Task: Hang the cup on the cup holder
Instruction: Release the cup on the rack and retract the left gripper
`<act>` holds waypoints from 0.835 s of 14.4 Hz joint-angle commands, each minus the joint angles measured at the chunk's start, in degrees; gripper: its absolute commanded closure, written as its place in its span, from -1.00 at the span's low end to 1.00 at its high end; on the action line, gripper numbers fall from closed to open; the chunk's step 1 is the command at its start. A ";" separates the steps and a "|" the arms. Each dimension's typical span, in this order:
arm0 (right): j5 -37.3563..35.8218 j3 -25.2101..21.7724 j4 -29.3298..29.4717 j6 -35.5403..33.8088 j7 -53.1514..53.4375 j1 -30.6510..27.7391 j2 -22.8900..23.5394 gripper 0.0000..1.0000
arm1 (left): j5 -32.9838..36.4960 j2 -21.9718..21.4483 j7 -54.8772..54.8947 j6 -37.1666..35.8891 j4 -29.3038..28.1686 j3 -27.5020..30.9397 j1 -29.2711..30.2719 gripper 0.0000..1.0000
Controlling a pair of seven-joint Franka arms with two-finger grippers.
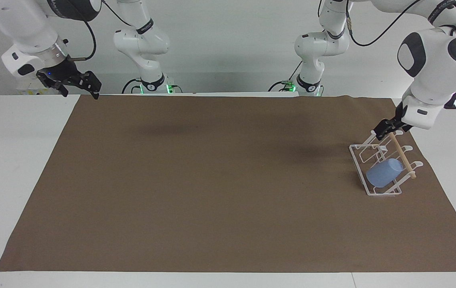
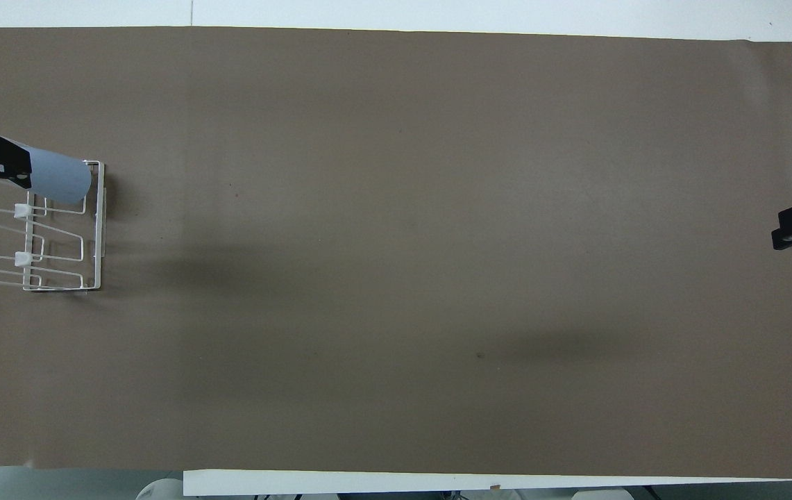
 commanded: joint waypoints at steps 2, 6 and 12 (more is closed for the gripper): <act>0.14 0.01 -0.42 -0.41 0.57 -0.16 -0.75 -1.00 | -6.93 -7.19 9.22 -2.57 -5.67 0.37 0.38 -1.00; 0.14 0.10 -0.42 -0.41 0.57 -0.16 -0.75 -1.00 | -9.48 -9.31 8.97 -3.19 -5.59 -2.43 5.03 -1.00; 0.14 0.01 -0.42 -0.41 0.57 -0.16 -0.75 -1.00 | -9.75 -7.64 8.27 -0.03 -2.33 -8.07 10.93 -1.00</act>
